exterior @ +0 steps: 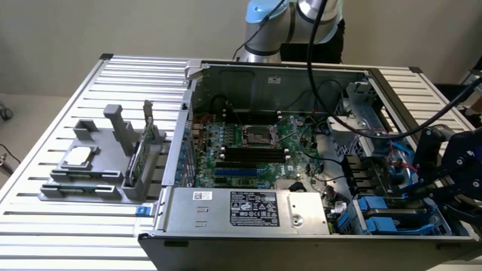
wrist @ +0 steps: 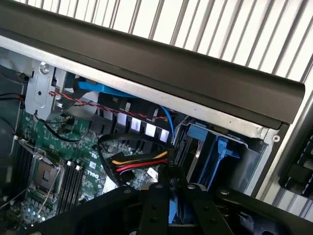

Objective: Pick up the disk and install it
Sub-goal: 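Insert the first disk wire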

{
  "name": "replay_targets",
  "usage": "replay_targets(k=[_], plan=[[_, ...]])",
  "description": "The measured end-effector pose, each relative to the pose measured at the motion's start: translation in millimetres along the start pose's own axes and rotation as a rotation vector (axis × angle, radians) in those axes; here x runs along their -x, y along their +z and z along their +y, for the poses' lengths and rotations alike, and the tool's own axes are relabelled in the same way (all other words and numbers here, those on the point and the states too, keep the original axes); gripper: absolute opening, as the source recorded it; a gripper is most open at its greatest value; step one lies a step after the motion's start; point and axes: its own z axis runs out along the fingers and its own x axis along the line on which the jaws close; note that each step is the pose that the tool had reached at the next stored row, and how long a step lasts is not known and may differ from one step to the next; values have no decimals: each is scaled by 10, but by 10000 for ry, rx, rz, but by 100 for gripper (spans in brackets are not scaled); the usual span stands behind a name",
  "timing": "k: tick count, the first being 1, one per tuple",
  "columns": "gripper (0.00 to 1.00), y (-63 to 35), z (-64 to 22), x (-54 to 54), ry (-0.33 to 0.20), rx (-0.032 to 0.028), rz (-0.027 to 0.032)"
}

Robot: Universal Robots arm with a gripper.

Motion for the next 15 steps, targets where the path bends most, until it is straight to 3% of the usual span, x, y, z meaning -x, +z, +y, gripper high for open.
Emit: replay_targets(k=[2,4,6,12,15], plan=[[16,0,1,0,136,20,-44],[16,0,0,0,224,7,-156],[16,-1,0,0,291,-29,-335],[16,1,-1,1,470,-189,-1002],[16,1,0,0,533,-281,-1230]])
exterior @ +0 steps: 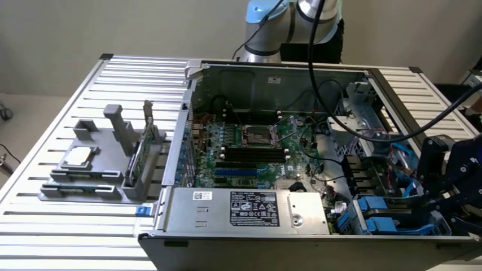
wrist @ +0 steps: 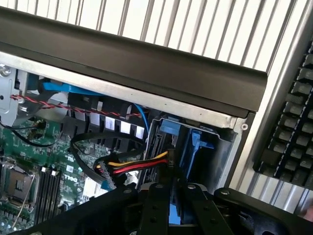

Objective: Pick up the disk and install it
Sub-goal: 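Insert the first disk wire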

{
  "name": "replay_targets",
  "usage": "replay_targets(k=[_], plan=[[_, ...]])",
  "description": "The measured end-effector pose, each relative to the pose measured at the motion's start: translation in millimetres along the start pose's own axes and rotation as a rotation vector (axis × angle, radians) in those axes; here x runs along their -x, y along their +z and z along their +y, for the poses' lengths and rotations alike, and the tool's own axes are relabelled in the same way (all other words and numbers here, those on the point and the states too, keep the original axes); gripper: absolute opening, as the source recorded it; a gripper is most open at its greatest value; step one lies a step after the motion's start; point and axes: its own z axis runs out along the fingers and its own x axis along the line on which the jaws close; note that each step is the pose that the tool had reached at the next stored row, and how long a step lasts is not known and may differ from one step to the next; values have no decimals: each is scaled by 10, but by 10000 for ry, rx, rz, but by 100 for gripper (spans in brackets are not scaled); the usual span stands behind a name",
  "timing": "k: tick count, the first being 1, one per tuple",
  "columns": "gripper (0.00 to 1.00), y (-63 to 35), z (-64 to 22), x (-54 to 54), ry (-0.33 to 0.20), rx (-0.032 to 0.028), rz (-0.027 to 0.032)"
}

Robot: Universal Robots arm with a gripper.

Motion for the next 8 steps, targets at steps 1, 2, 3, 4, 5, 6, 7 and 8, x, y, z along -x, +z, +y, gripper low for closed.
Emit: replay_targets(k=[1,2,3,4,5,6,7,8], plan=[[16,0,0,0,19,-31,-64],[16,0,0,0,38,-62,-118],[16,0,1,0,56,-96,-158],[16,0,1,-2,72,-122,-177],[16,0,1,-7,81,-139,-191],[16,-1,2,-16,85,-148,-196],[16,-4,4,-30,87,-153,-206],[16,-8,8,-49,88,-158,-221]])
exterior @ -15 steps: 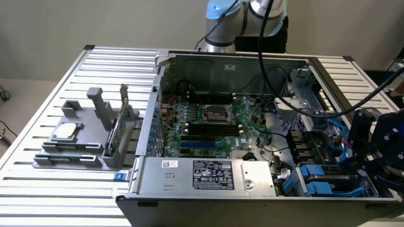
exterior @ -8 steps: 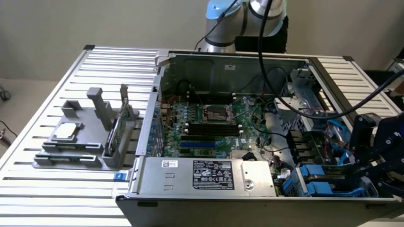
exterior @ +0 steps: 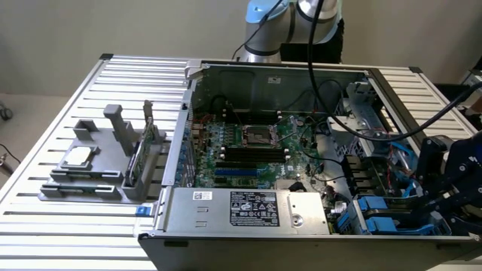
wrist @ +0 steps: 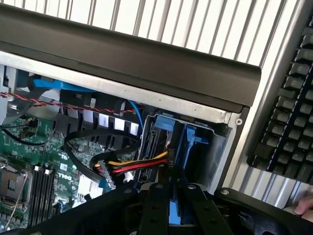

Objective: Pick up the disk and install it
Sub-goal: 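Insert the first disk wire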

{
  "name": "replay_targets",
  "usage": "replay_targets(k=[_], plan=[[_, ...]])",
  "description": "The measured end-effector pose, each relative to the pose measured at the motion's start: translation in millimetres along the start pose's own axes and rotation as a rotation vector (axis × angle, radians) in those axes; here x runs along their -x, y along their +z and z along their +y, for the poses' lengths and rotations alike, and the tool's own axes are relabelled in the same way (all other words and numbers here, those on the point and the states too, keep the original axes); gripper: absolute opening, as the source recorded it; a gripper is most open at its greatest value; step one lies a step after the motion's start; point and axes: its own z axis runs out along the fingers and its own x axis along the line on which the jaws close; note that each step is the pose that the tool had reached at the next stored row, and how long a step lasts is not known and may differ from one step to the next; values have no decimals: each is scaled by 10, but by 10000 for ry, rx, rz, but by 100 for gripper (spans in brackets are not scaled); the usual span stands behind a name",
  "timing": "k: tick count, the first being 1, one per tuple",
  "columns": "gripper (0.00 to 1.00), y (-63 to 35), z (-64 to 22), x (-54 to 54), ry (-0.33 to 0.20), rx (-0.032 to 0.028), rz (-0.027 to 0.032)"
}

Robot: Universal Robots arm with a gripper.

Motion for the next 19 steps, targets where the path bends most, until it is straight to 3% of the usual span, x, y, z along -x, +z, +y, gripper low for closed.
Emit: replay_targets(k=[4,6,12,19], plan=[[16,-11,20,-139,14,-35,-117],[16,-10,32,-201,18,-44,-145],[16,-8,40,-217,545,14,-99],[16,-5,40,-217,1674,137,-4]])
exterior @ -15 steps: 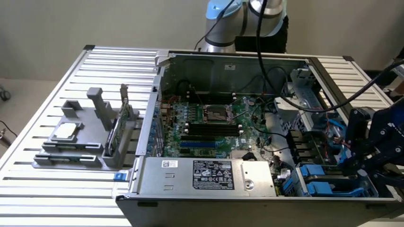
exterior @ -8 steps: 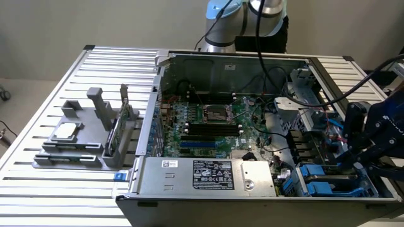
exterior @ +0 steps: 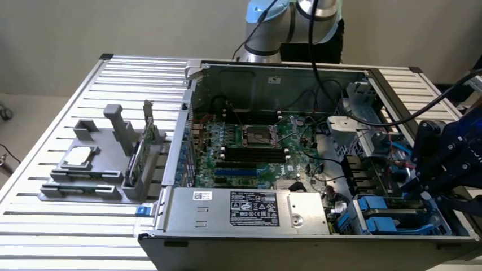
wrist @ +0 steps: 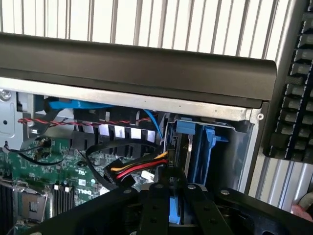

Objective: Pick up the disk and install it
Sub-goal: 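Insert the first disk wire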

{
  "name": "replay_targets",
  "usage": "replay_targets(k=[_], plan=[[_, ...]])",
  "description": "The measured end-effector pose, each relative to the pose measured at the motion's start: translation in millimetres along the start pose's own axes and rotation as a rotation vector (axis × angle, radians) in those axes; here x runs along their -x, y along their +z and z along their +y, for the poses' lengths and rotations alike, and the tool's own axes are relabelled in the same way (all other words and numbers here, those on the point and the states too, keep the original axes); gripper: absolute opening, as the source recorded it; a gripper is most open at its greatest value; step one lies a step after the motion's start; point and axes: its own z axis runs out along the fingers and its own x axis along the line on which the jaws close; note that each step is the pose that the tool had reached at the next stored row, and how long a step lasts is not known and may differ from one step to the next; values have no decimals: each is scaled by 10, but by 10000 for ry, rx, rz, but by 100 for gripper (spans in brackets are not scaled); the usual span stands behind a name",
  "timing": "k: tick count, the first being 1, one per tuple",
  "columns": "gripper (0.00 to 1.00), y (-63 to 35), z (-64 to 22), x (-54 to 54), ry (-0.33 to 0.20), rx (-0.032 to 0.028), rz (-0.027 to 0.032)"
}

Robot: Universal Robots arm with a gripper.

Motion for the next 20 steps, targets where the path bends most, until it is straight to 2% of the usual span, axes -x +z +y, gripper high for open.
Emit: replay_targets(k=[6,11,13,20], plan=[[16,10,1,1,1043,106,85],[16,19,1,3,1235,117,71],[16,24,1,3,1256,113,40],[16,35,2,4,1281,94,-123]])
